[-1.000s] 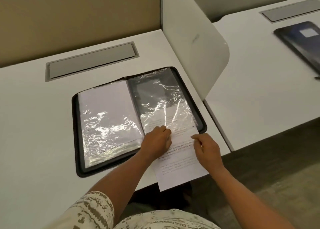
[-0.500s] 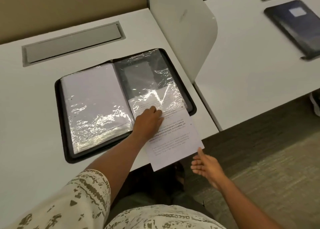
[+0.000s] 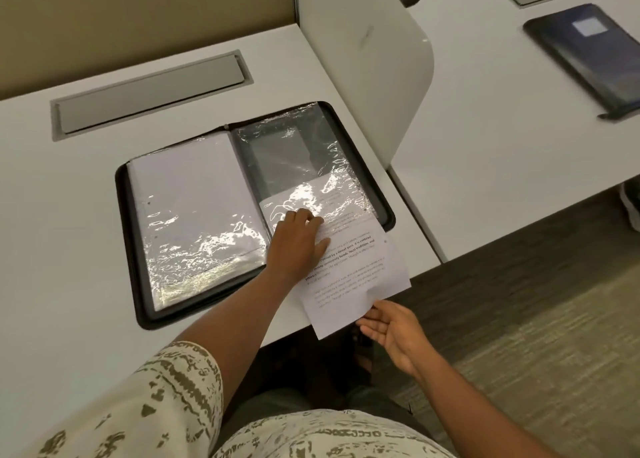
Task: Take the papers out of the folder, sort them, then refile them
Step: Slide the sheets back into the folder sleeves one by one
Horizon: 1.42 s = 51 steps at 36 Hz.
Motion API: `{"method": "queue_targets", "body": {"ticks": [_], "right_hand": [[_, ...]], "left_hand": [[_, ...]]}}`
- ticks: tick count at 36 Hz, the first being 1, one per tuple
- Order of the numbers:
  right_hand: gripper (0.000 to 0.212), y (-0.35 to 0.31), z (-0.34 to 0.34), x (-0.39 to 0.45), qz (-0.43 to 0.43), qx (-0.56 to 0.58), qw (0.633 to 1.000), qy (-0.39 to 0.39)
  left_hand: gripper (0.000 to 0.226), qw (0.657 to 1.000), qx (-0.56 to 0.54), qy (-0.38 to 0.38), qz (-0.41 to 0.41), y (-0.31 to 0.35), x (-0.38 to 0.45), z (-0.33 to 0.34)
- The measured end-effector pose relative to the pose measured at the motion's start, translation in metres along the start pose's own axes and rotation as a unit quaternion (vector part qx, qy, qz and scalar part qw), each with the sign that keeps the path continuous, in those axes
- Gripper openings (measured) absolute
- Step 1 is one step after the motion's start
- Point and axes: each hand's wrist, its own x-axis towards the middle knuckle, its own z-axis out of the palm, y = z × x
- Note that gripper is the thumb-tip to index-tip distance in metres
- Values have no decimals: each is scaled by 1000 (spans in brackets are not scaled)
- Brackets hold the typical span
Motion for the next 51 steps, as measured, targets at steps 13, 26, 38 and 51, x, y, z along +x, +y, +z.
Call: {"method": "queue_targets", "body": {"ticks": [13, 26, 38, 51], "right_hand": [[18, -16, 26, -7, -50, -30, 997, 52], [18, -37, 27, 2, -35, -44, 996, 71], [22, -20, 43, 5, 11, -16, 999, 33], [21, -53, 69, 32, -36, -35, 998, 31]], "left_hand": [[23, 999, 15, -31, 13, 1, 12, -17], [47, 992, 40, -113, 40, -9, 9, -28], [28, 995, 21, -80, 48, -5, 13, -26], [30, 998, -25, -49, 30, -6, 8, -28]]}}
